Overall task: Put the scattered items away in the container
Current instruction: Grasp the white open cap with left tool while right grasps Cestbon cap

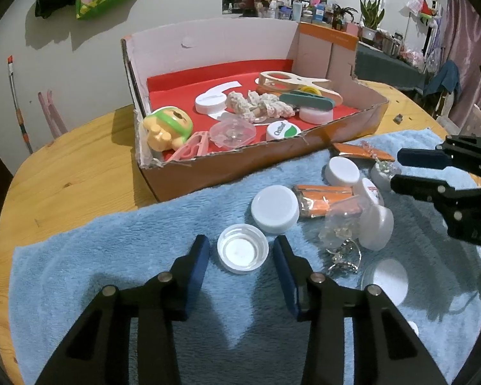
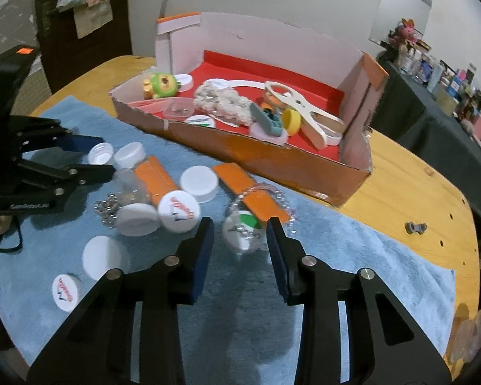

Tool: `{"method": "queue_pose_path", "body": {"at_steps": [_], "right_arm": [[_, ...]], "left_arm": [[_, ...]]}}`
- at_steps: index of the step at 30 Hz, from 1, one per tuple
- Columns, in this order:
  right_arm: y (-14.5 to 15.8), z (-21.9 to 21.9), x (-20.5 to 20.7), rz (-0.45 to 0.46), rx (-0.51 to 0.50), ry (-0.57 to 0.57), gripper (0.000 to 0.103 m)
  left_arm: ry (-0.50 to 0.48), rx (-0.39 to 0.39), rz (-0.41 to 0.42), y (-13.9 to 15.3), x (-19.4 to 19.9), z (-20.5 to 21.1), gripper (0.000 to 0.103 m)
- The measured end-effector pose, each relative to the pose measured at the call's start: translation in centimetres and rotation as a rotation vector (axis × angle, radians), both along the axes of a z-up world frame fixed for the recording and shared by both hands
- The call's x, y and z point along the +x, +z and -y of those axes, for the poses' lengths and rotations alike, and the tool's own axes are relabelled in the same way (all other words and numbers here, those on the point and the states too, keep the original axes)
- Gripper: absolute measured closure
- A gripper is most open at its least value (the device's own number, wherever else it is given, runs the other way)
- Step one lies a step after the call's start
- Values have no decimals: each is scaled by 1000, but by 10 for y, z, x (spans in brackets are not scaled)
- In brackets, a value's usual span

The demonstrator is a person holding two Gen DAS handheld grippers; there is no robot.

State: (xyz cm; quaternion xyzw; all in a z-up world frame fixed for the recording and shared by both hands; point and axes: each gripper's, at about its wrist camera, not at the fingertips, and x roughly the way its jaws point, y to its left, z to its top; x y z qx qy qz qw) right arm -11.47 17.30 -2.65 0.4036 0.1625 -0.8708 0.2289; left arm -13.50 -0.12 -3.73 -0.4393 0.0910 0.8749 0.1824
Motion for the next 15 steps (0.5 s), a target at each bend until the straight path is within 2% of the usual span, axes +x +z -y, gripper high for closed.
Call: {"method": "queue_pose_path", "body": {"at_steps": [9, 15], "right_arm": [[-9, 11, -8, -3, 37, -2, 80], [-9, 11, -10, -17, 38, -12, 87]], "left_arm": [[-4, 15, 2, 0, 1, 1, 70], [-5, 18, 2, 0, 1, 2, 70]]}}
